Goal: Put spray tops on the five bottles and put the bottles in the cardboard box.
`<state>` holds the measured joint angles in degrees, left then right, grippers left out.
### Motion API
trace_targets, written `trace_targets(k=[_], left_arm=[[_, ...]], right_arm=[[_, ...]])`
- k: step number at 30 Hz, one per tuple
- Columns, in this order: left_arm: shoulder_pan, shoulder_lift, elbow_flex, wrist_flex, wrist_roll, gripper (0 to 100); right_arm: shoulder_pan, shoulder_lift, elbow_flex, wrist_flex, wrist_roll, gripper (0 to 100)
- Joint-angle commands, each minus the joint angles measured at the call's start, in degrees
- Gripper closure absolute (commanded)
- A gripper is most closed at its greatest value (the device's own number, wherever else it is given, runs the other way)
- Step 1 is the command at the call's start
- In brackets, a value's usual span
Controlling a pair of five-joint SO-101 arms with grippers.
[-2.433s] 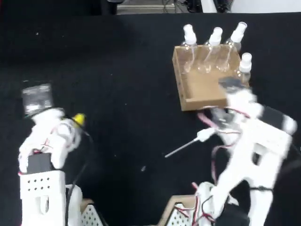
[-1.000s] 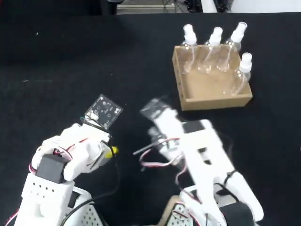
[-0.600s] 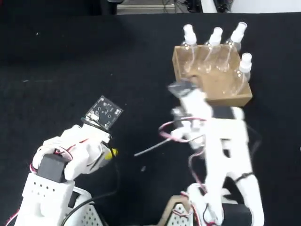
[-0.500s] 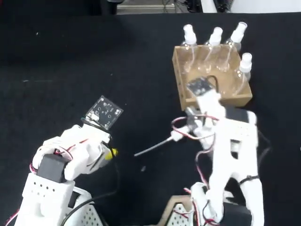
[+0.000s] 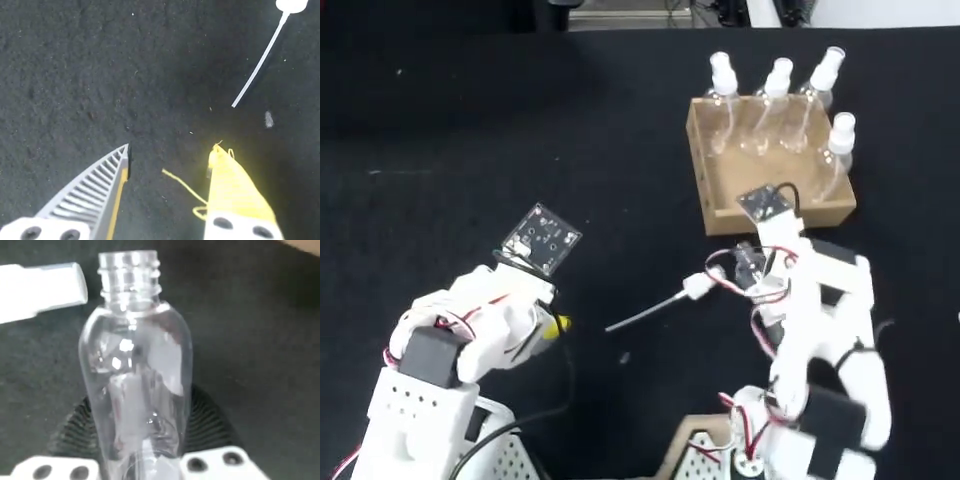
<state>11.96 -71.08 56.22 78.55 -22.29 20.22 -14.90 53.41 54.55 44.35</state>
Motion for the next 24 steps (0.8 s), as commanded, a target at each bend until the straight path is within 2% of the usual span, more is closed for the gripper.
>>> trace_targets(k=[1,9,20,24], left_arm=[[-0.57,-0.62,-0.48,0.26,-0.09,76],[-0.66,-0.62,-1.01,2.55,-0.26,76],[-0.66,-0.7,-1.01,3.43,-0.26,76],[-0.66,-0.09,-0.22,0.88,0.09,76]], right_arm=[[-0.79,3.47,-4.53,-1.49,0.53,98.8],[-12.48,6.64,-4.26,-1.85,-0.26,98.8],[-35.25,6.64,-4.18,4.92,-11.87,98.8],[-41.85,5.58,-5.23,8.09,-14.77,98.8]])
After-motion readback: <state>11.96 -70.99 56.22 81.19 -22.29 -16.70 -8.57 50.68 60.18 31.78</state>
